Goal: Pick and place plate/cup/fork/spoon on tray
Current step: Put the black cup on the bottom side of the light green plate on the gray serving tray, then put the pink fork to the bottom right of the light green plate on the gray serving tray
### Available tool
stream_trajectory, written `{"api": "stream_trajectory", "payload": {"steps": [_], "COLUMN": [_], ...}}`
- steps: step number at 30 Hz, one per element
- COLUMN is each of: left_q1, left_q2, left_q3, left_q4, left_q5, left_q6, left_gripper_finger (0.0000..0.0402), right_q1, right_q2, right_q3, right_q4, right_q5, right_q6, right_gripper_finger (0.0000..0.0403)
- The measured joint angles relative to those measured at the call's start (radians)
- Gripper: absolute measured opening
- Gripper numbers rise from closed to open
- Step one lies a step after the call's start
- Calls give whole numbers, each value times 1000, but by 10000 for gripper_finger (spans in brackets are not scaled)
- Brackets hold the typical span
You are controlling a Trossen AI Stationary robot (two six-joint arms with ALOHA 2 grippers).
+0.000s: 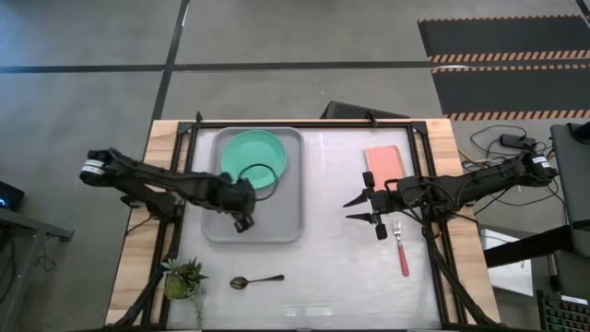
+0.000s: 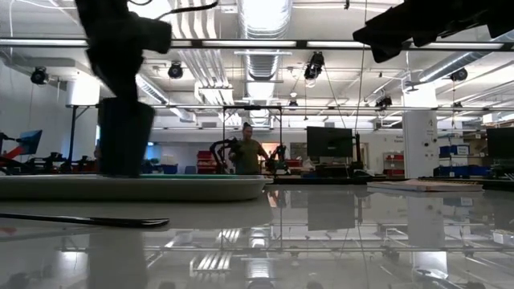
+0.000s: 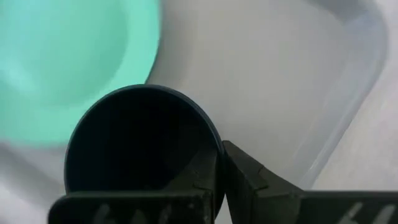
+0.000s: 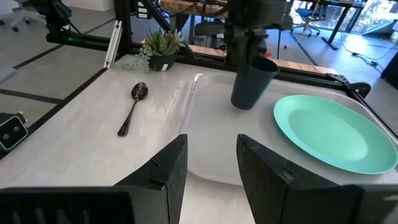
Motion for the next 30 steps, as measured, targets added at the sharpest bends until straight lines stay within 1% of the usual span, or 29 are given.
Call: {"api": "stream_trajectory", "payload": {"steps": [3, 6, 10, 21, 23, 30], "left_q1": [-21, -45, -63, -64, -64, -63], "left_q2": [-64, -117, -156, -153, -151, -150], "left_q3": [-67, -135, -180, -194, -196, -198], "left_q4": [-3, 3, 5, 7, 5, 4], "left_q5": [2, 2, -7, -6, 5, 5], "left_q6": [-122, -214, -284, -289, -290, -290], "left_gripper_finger": [0, 0, 0, 5, 16, 73], "right_q1": [0, 0, 0, 0, 0, 0], "right_q2": [0, 0, 0, 0, 0, 0], "right_q3": [0, 0, 0, 0, 0, 0], "right_q4": [-2, -3, -3, -1, -1, -2], "right_q5": [0, 0, 0, 0, 0, 0], "right_q6": [6, 6, 6, 16, 18, 28], "right_gripper_finger": [127, 127, 127, 127, 127, 127]}}
